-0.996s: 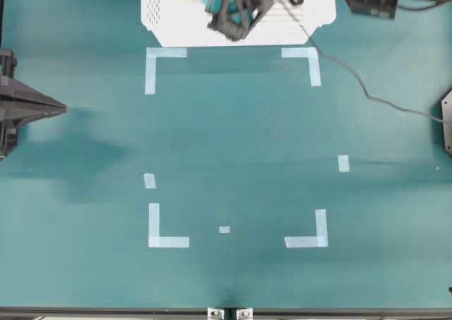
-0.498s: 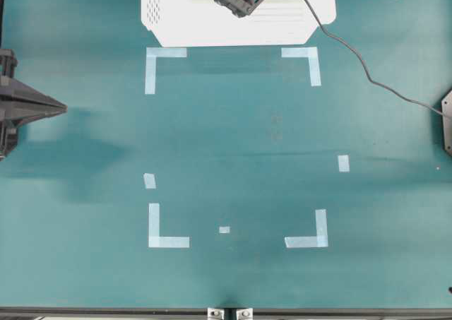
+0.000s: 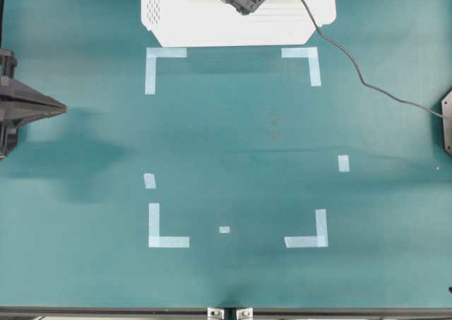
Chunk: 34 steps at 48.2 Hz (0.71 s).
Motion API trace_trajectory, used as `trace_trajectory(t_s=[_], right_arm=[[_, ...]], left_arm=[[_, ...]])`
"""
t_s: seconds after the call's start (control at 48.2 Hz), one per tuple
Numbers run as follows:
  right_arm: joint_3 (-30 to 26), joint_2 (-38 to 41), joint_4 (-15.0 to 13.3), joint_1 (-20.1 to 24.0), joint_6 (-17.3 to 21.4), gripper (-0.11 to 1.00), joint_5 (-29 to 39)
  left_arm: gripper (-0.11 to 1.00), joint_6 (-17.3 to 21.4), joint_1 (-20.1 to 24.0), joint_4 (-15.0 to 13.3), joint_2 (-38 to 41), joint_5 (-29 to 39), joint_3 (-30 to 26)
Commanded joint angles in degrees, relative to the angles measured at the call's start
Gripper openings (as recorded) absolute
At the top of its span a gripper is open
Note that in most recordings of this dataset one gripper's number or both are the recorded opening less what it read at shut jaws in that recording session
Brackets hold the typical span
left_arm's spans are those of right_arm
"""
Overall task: Put the tape into the white basket.
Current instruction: 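Open the right gripper to drop the roll into the basket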
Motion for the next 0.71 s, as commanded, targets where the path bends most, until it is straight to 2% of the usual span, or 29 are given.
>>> trace_trajectory(t_s=[0.0,0.042,0.415,0.685], right_arm=[[-0.62,-2.46,-0.18,0.09,0.00,0.94,-0.35],[-0.70,-2.46,-0.18,0.09,0.00,0.97,-0.18],[-0.70,-2.64,-0.26,0.62,0.00,0.94,-0.35],[-0.70,-4.66,-0.26,4.66,0.09,0.94,-0.09]], left_arm=[[-0.11,-0.09,0.09,0.00,0.44,-0.26,-0.62],[-0.11,-0.09,0.09,0.00,0.44,-0.26,-0.62],[-0.11,0.00,0.09,0.09,0.44,-0.26,-0.62],[-0.11,0.00,0.09,0.00,0.44,-0.26,-0.62]])
